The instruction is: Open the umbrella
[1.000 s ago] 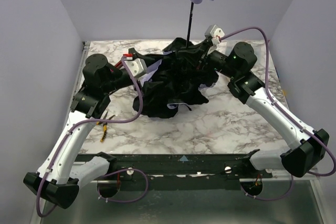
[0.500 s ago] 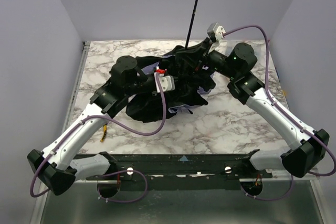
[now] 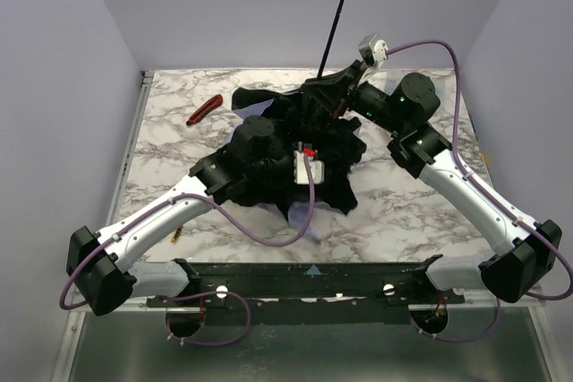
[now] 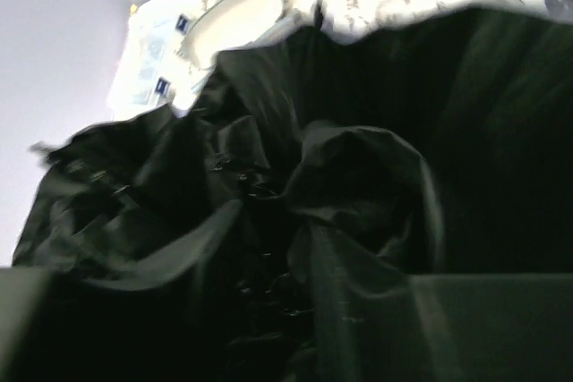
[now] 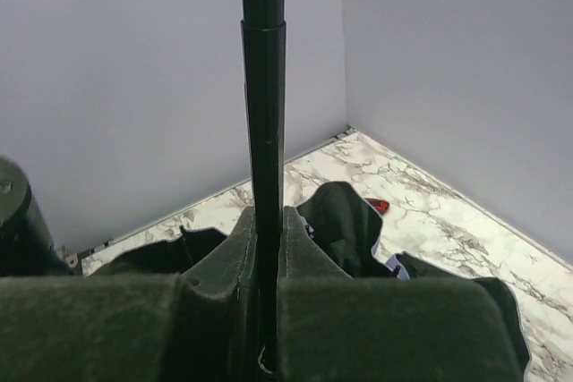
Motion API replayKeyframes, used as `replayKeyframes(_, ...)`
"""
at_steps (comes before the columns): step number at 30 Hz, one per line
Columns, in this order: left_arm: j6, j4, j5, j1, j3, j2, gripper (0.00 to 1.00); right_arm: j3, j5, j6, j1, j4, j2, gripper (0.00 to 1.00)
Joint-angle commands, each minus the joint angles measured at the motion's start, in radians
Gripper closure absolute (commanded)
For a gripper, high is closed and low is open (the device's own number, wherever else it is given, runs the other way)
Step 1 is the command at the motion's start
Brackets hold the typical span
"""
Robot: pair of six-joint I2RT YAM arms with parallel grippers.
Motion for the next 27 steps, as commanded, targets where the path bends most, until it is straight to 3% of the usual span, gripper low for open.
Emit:
replayKeyframes(1, 0.06, -0.036, 0.039, -0.098, -0.081, -0.042, 0.53, 0.075, 0.084, -0.004, 0.005, 0.104, -0.008, 1.0)
replayKeyframes(6, 0.076, -0.079, 0.048, -0.139, -0.138, -0.06, 0.3, 0.108, 0.125, -0.049, 0.005, 0.103, 0.004, 1.0)
replayKeyframes(9, 0.096, -0.109, 0.039, -0.142, -0.168, -0.091, 0.05, 0.114, 0.147, -0.089, 0.004, 0.101, 0.001, 1.0)
replayKeyframes(10, 0.101, -0.118, 0.035, -0.142, -0.176, -0.109, 0.02, 0.111, 0.146, -0.102, 0.003, 0.101, -0.003, 1.0)
replayKeyframes(13, 0.032, -0.092, 0.014, -0.13, -0.183, -0.171, 0.02, 0.086, 0.106, -0.148, 0.003, 0.1, -0.019, 1.0)
replayKeyframes(16, -0.151, -0.035, 0.034, -0.071, -0.135, -0.23, 0.04, 0.044, 0.058, -0.174, 0.003, 0.095, -0.041, 1.0)
replayKeyframes(20, -0.319, 0.058, -0.07, -0.012, -0.086, -0.266, 0.17, -0.001, 0.041, -0.184, 0.003, 0.088, -0.067, 1.0)
replayKeyframes(27, -0.21, 0.074, -0.228, 0.014, -0.052, -0.231, 0.44, -0.002, 0.024, -0.198, 0.005, 0.08, -0.06, 1.0)
